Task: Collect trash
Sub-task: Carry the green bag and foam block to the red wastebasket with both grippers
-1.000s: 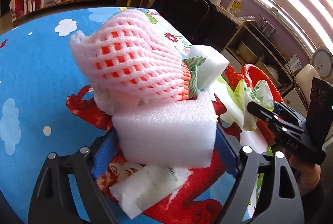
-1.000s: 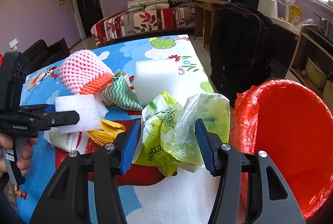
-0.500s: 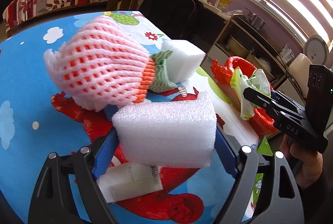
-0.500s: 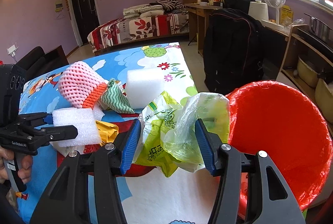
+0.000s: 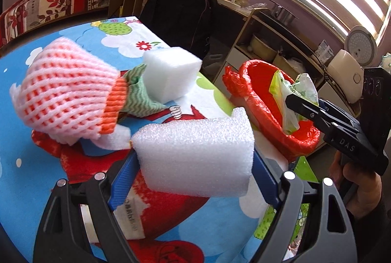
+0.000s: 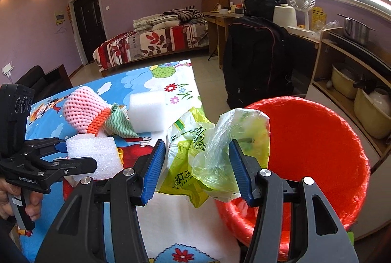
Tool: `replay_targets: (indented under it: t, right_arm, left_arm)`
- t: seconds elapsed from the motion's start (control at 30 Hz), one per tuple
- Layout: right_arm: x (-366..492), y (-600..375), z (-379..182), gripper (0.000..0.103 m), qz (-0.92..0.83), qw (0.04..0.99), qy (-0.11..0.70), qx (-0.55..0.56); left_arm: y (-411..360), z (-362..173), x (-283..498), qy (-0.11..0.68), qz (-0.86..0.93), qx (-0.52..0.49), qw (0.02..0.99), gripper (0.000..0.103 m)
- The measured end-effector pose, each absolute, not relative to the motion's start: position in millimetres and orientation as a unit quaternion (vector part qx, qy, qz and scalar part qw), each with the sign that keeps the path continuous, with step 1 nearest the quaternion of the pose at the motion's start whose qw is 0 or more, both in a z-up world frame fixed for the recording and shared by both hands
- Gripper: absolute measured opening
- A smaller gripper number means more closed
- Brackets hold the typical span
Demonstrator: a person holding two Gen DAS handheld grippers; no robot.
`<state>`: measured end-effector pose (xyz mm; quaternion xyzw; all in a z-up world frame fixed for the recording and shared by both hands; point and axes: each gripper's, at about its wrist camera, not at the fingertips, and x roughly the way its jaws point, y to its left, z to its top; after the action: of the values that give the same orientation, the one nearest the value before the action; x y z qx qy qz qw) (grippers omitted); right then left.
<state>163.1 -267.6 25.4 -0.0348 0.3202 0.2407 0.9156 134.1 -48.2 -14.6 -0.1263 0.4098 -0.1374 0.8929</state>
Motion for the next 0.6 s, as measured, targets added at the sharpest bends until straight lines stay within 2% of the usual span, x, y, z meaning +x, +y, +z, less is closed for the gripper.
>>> replay_targets:
  t: [0.6]
  right_arm:
    - [171.7, -327.6, 30.2, 0.052, 0.183, 0.932, 0.312, -0.026]
  left_arm:
    - [-94.9, 13.3, 166.7, 0.386, -0.172, -0.081, 0.903, 0.083]
